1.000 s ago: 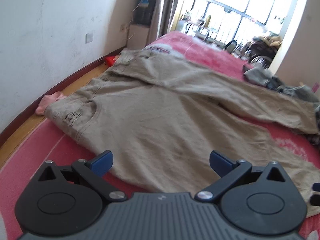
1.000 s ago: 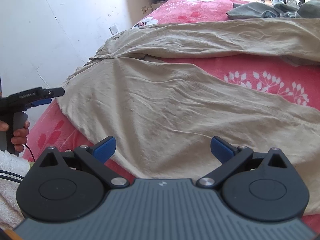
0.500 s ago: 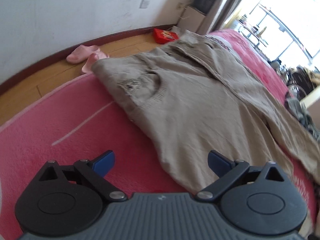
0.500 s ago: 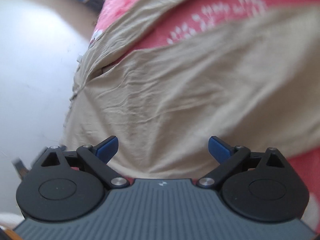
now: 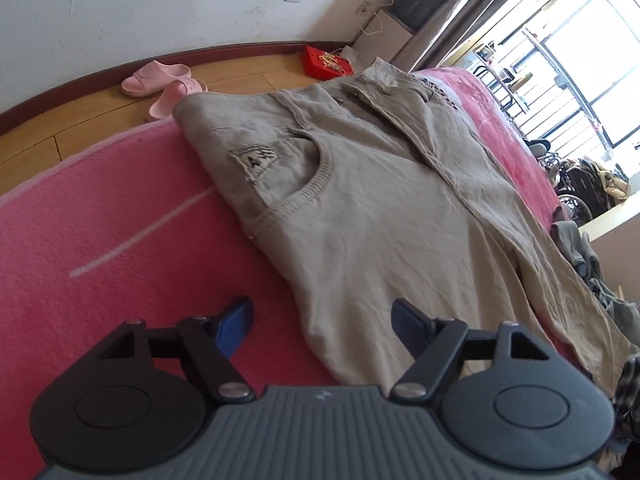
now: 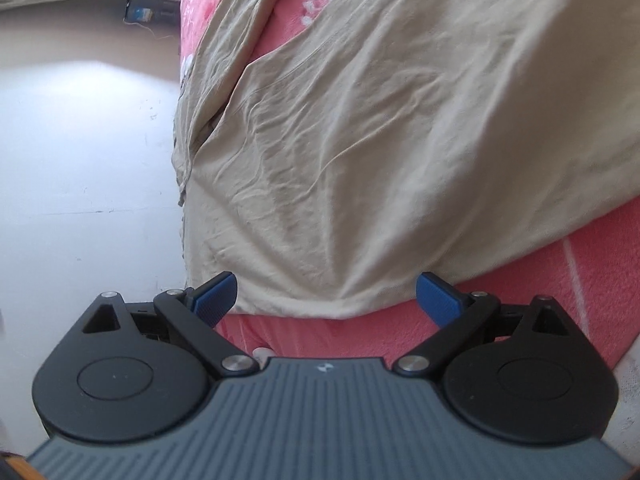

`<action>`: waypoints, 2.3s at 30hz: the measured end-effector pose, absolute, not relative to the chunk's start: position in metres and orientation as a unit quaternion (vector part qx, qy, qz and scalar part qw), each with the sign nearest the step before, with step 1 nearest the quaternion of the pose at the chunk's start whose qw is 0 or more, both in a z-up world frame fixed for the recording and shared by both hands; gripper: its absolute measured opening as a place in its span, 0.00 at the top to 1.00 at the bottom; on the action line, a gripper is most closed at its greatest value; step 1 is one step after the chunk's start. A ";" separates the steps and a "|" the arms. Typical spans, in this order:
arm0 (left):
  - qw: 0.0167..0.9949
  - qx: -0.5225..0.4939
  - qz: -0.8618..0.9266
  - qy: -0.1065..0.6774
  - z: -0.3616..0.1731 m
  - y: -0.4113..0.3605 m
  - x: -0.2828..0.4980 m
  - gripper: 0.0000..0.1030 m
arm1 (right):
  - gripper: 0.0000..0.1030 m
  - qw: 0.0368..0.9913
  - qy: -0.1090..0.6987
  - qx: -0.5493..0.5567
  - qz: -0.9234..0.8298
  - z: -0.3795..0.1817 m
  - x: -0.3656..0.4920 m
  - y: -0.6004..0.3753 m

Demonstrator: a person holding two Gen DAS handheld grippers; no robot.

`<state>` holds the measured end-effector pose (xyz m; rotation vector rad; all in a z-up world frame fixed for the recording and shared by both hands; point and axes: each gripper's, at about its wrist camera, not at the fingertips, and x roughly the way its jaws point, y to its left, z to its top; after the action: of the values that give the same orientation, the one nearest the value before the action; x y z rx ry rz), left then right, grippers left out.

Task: Fold clothes
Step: 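Lower both grippers onto the khaki trouser leg ends and close them, then hold the trouser leg ends closed in both grippers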

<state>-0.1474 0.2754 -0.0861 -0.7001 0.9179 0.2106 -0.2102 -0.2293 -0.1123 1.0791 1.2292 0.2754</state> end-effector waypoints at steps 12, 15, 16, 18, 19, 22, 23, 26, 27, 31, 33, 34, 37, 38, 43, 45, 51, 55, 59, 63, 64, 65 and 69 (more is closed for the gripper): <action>0.817 -0.368 0.111 0.430 -0.091 0.277 -0.134 0.83 | 0.30 0.656 0.549 0.513 0.072 -0.123 -0.216 -0.245; 0.814 -0.370 0.112 0.434 -0.093 0.276 -0.137 0.85 | 0.28 0.636 0.567 0.516 0.090 -0.127 -0.216 -0.239; 0.814 -0.368 0.113 0.434 -0.093 0.276 -0.136 0.85 | 0.28 0.625 0.575 0.518 0.099 -0.131 -0.217 -0.239; 0.815 -0.367 0.116 0.433 -0.092 0.275 -0.136 0.85 | 0.29 0.613 0.591 0.514 0.109 -0.135 -0.216 -0.233; 0.816 -0.366 0.118 0.433 -0.092 0.274 -0.136 0.85 | 0.30 0.611 0.596 0.510 0.104 -0.137 -0.216 -0.232; 0.818 -0.363 0.120 0.430 -0.092 0.272 -0.136 0.86 | 0.41 0.613 0.589 0.521 0.076 -0.139 -0.217 -0.240; 0.818 -0.363 0.120 0.429 -0.092 0.272 -0.137 0.86 | 0.46 0.615 0.583 0.527 0.064 -0.140 -0.219 -0.245; 0.818 -0.364 0.121 0.428 -0.092 0.272 -0.138 0.87 | 0.57 0.621 0.564 0.544 0.029 -0.141 -0.227 -0.260; 0.819 -0.363 0.122 0.428 -0.092 0.272 -0.137 0.87 | 0.60 0.624 0.558 0.547 0.018 -0.140 -0.229 -0.264; 0.820 -0.362 0.123 0.426 -0.092 0.271 -0.138 0.87 | 0.66 0.633 0.543 0.552 -0.011 -0.143 -0.237 -0.276; 0.820 -0.363 0.123 0.425 -0.093 0.271 -0.138 0.87 | 0.67 0.635 0.537 0.554 -0.019 -0.143 -0.238 -0.279; 0.820 -0.363 0.123 0.425 -0.093 0.271 -0.138 0.87 | 0.67 0.636 0.535 0.555 -0.022 -0.142 -0.239 -0.281; 0.820 -0.363 0.124 0.424 -0.093 0.270 -0.138 0.87 | 0.68 0.636 0.531 0.560 -0.028 -0.145 -0.237 -0.280; 0.821 -0.362 0.125 0.424 -0.093 0.270 -0.138 0.87 | 0.68 0.636 0.529 0.561 -0.030 -0.146 -0.236 -0.279; 0.821 -0.362 0.126 0.423 -0.093 0.270 -0.139 0.87 | 0.68 0.635 0.528 0.562 -0.030 -0.147 -0.236 -0.278; 0.821 -0.362 0.126 0.423 -0.093 0.270 -0.138 0.87 | 0.68 0.635 0.528 0.563 -0.030 -0.148 -0.236 -0.278; 0.821 -0.361 0.127 0.423 -0.093 0.270 -0.138 0.87 | 0.68 0.635 0.528 0.563 -0.031 -0.147 -0.234 -0.275; 0.822 -0.361 0.127 0.422 -0.094 0.270 -0.139 0.87 | 0.68 0.635 0.527 0.563 -0.031 -0.146 -0.232 -0.273; 0.823 -0.360 0.128 0.421 -0.094 0.269 -0.139 0.87 | 0.68 0.634 0.526 0.566 -0.032 -0.147 -0.232 -0.273; 0.823 -0.359 0.129 0.420 -0.094 0.269 -0.139 0.87 | 0.68 0.631 0.523 0.572 -0.036 -0.148 -0.234 -0.276; 0.823 -0.359 0.129 0.420 -0.094 0.269 -0.139 0.87 | 0.68 0.630 0.521 0.575 -0.037 -0.148 -0.235 -0.276; 0.823 -0.359 0.129 0.420 -0.094 0.269 -0.139 0.87 | 0.68 0.629 0.520 0.577 -0.039 -0.149 -0.235 -0.277; 0.824 -0.358 0.129 0.420 -0.094 0.269 -0.139 0.87 | 0.68 0.619 0.513 0.593 -0.044 -0.151 -0.237 -0.279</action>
<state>-0.1395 0.2688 -0.0943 -0.7622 0.8931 0.2739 -0.2369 -0.2790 -0.1515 1.3644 1.1802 -0.1011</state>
